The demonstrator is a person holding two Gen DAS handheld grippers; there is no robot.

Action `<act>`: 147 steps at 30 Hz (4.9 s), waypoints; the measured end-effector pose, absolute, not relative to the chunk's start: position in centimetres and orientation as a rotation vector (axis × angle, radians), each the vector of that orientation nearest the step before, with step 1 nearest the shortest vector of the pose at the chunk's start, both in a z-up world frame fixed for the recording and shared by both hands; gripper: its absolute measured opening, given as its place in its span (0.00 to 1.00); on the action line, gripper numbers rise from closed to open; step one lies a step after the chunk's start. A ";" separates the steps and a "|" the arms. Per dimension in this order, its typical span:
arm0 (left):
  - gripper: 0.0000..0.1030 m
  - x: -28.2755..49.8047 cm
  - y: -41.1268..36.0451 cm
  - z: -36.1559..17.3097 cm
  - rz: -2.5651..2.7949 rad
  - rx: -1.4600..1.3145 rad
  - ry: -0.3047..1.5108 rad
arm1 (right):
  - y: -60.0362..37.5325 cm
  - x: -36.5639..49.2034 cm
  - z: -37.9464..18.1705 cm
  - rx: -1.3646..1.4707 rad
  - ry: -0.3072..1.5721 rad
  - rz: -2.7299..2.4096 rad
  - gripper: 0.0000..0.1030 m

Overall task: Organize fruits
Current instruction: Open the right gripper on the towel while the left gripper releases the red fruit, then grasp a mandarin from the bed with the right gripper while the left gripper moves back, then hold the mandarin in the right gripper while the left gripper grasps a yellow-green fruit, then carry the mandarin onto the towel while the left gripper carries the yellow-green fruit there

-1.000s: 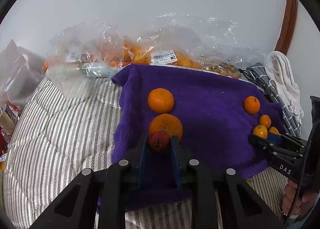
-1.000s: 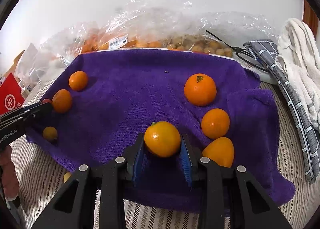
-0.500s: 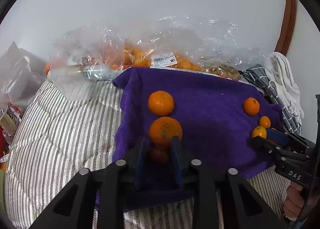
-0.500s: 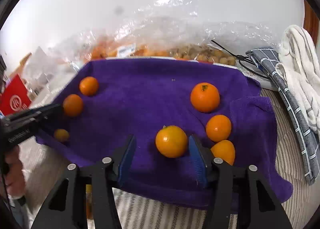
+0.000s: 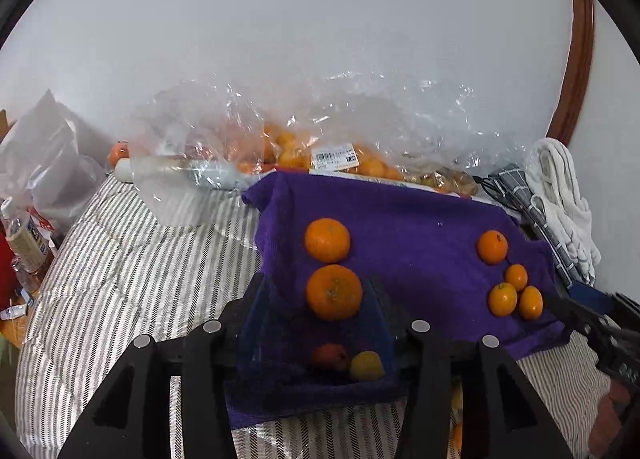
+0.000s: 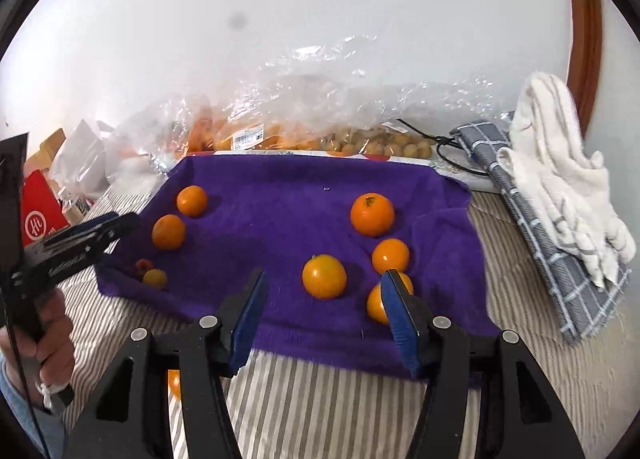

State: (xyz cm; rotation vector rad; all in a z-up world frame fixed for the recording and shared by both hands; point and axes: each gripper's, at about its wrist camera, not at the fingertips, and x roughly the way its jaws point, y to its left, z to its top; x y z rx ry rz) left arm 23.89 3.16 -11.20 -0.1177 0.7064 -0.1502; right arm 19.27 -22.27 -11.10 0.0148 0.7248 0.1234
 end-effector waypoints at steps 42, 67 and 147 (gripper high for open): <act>0.50 14.9 11.0 -15.4 -0.083 -0.265 0.811 | -15.2 14.2 -16.7 -0.043 0.824 0.282 0.31; 0.50 15.1 6.7 -16.0 -0.112 -0.057 0.887 | -30.5 10.3 -17.8 0.162 0.806 0.014 0.31; 0.26 21.7 5.7 -10.3 -0.236 -0.217 0.831 | -25.2 27.4 -13.5 0.152 0.799 0.168 0.31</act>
